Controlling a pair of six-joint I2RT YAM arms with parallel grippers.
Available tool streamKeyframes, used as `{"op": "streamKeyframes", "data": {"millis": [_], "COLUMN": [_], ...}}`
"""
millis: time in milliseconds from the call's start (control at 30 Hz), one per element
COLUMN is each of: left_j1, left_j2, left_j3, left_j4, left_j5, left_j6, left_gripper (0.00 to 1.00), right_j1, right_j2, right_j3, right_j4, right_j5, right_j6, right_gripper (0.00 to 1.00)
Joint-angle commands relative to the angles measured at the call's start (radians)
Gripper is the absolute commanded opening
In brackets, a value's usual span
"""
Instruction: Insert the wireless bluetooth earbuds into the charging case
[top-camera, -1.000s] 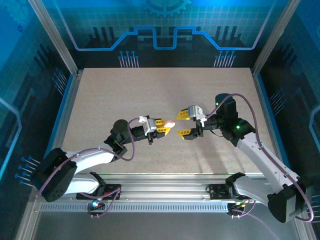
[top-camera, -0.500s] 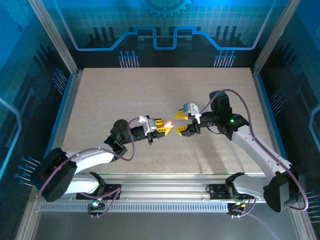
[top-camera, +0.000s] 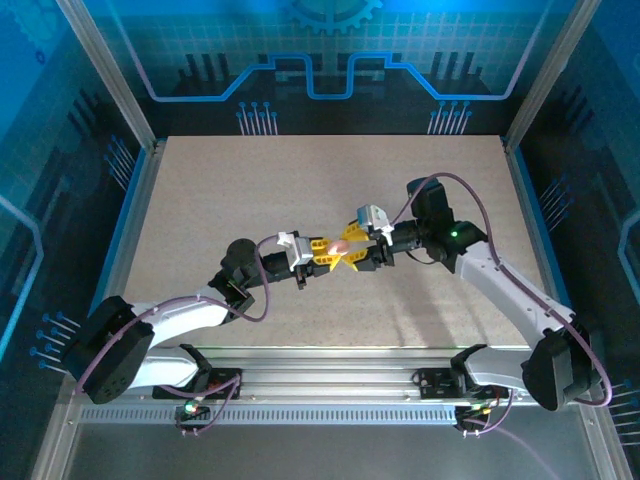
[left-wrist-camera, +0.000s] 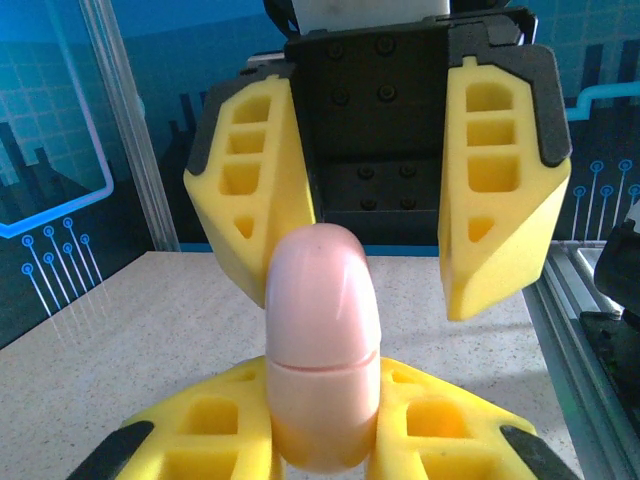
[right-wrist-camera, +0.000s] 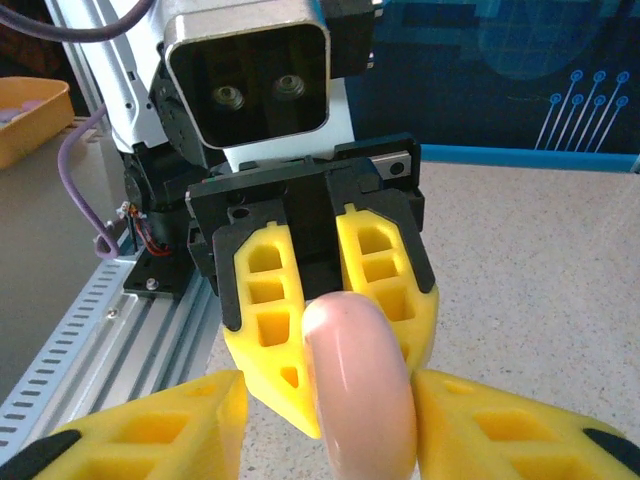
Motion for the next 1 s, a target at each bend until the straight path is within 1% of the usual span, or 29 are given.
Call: {"op": "streamKeyframes", "data": {"millis": [0, 300, 433, 500, 633, 967], "left_j1": [-0.006, -0.005, -0.005, -0.006, -0.005, -0.006], "left_j2": [-0.032, -0.011, -0.012, -0.014, -0.009, 0.017], "left_j3": [0.008, 0.006, 0.009, 0.011, 0.011, 0.003], "left_j4": [0.029, 0.066, 0.069, 0.07, 0.065, 0.06], "left_j5": [-0.019, -0.043, -0.042, -0.042, -0.053, -0.089], "left_j6": [0.005, -0.031, -0.039, -0.042, -0.045, -0.048], "left_gripper": [0.13, 0.13, 0.14, 0.15, 0.24, 0.56], "right_j1": [0.022, 0.03, 0.031, 0.03, 0.027, -0.043], "right_j2": [0.013, 0.009, 0.003, -0.002, -0.015, -0.029], "right_j3": [0.035, 0.012, 0.011, 0.007, 0.0, 0.025], "right_j4": [-0.067, -0.092, -0.088, -0.079, -0.07, -0.2], "right_j5": [-0.037, -0.033, 0.008, 0.036, 0.066, 0.124], "right_j6": [-0.051, -0.071, -0.073, -0.071, -0.056, -0.034], "right_gripper": [0.44, 0.34, 0.25, 0.22, 0.22, 0.2]}}
